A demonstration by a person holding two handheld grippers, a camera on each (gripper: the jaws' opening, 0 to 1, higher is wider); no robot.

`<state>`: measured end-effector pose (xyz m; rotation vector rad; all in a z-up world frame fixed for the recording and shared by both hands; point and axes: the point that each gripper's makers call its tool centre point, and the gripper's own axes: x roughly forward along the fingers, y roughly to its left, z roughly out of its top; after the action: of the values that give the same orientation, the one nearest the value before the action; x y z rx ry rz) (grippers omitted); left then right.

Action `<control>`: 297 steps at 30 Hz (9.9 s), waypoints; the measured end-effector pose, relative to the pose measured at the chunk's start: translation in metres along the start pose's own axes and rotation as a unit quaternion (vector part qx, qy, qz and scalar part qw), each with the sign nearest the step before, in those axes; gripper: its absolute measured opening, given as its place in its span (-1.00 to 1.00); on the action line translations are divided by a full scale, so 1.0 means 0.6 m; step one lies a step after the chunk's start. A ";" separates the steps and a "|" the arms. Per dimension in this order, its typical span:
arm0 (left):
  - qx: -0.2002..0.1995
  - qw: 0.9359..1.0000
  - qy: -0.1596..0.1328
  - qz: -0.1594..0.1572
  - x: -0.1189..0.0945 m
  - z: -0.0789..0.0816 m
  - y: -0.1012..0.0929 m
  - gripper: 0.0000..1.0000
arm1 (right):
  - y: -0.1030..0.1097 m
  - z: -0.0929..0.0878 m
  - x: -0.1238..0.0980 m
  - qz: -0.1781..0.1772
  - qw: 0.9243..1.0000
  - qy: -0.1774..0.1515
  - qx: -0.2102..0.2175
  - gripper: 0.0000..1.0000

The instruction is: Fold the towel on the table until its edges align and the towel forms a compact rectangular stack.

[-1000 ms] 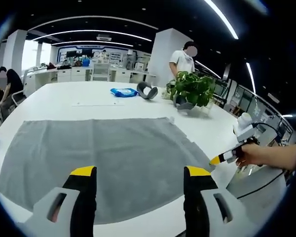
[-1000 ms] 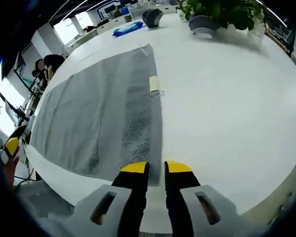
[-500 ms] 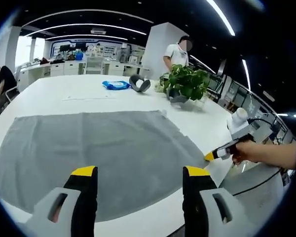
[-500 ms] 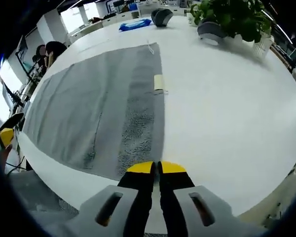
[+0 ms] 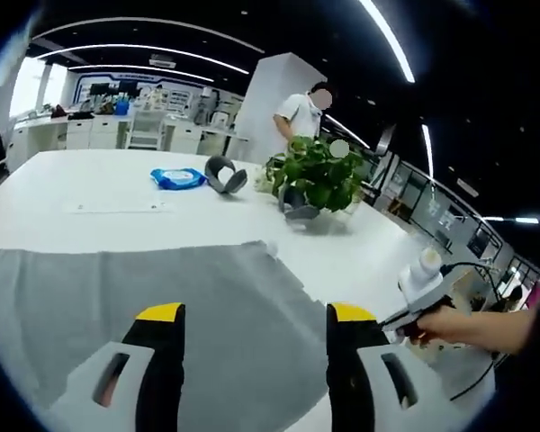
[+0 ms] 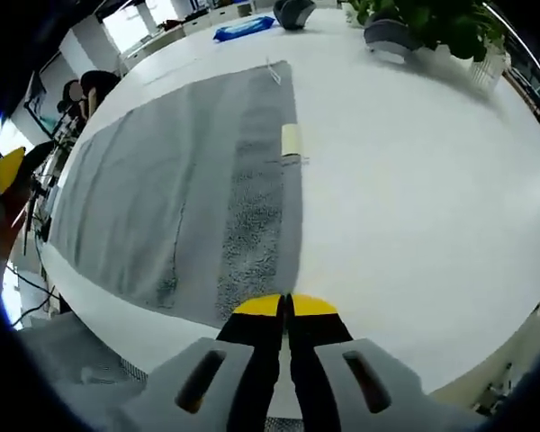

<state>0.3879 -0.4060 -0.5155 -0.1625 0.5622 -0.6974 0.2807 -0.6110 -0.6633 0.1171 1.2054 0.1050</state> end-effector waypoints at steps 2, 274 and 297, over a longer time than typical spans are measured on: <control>0.006 1.000 -0.002 -0.011 0.019 0.011 -0.010 0.29 | 0.001 -0.002 -0.001 0.001 1.000 0.000 -0.003 -1.00; 0.053 0.970 -0.209 0.115 -0.127 0.271 0.352 -0.93 | 0.691 0.094 -0.290 0.370 0.848 -0.137 -0.355 -1.00; 0.013 0.973 -0.190 0.130 -0.148 0.197 0.470 -0.93 | 0.780 0.065 -0.211 0.386 0.825 -0.101 -0.401 -1.00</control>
<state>0.5547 -0.1390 -0.4690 -0.1884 0.1996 -0.4037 0.2637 -0.1678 -0.4638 -0.1319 0.7529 1.2714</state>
